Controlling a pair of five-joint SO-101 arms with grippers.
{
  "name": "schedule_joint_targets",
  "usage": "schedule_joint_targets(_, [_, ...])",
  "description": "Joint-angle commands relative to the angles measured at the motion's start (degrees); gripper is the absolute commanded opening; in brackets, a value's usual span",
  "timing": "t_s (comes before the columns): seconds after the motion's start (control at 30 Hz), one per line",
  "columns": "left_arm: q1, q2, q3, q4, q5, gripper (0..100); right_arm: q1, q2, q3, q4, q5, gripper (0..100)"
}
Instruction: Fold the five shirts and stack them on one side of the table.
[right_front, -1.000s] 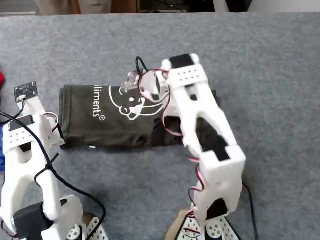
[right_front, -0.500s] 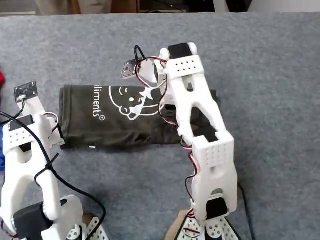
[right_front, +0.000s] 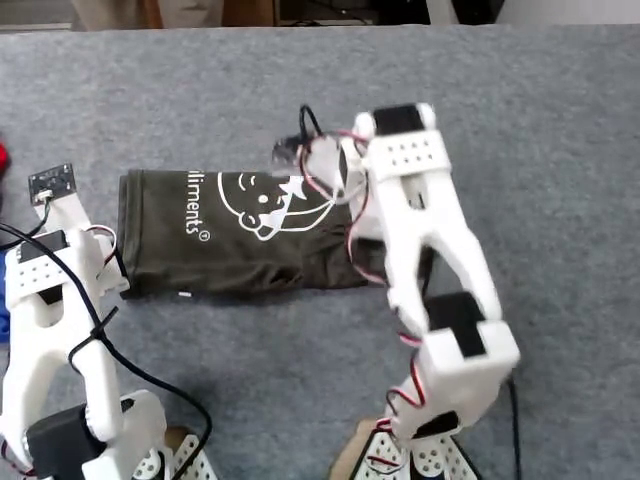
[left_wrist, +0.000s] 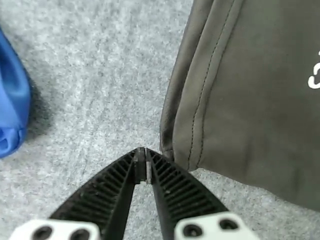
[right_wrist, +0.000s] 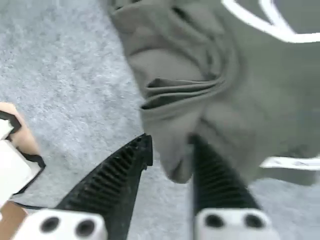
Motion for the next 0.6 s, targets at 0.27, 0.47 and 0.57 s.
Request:
schedule_joint_targets(0.27, [3.3, -1.3, -0.4, -0.8, 0.2, 2, -5.6, -8.0, 22.1, -19.4, -9.6, 0.5])
schedule_joint_targets(0.47, [3.3, -1.3, -0.4, -0.8, 0.2, 2, -3.3, -7.7, 21.8, -25.3, -10.9, 0.5])
schedule_joint_targets(0.57, [3.3, -1.3, -0.4, -0.7, 0.2, 2, 0.4, -6.2, 19.8, -26.0, -10.6, 0.5])
